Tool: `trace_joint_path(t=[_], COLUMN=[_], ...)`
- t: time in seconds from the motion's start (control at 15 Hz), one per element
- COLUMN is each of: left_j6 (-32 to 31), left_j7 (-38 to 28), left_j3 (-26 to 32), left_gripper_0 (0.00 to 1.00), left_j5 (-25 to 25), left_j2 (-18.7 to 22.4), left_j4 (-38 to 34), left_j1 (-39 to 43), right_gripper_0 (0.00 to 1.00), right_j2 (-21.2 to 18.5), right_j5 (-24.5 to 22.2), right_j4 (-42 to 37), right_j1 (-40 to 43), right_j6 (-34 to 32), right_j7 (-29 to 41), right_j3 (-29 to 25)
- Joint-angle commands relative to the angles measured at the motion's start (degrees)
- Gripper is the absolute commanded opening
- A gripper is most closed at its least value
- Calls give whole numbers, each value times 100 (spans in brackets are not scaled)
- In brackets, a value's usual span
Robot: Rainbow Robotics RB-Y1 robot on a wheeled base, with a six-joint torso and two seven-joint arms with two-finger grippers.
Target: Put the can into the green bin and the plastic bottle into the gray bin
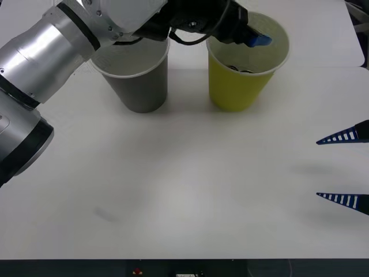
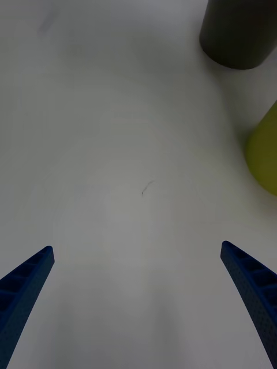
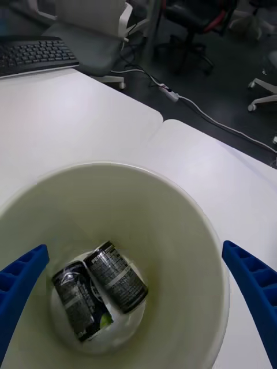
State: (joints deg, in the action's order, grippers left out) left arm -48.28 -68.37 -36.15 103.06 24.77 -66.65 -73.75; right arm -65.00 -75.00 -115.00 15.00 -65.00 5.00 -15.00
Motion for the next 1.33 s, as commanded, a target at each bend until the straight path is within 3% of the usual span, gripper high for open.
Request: trace_joint_path(t=[0.07, 0.87, 1.33], left_j6=[21, 21, 21], left_j7=[113, 632, 2636], left_j3=[240, 1628, 1989], left_gripper_0=[100, 100, 100], left_j5=[4, -181, -1868], left_j2=[362, 2260, 3157], left_j4=[-753, -4603, -4814], left_j1=[520, 3816, 4967], right_gripper_0=[100, 100, 100], right_j2=[0, 0, 0], right_j5=[0, 0, 0], right_j4=[0, 0, 0], right_j1=[0, 0, 0], right_j6=[0, 0, 0], right_j7=[0, 0, 0], right_j3=[0, 0, 0])
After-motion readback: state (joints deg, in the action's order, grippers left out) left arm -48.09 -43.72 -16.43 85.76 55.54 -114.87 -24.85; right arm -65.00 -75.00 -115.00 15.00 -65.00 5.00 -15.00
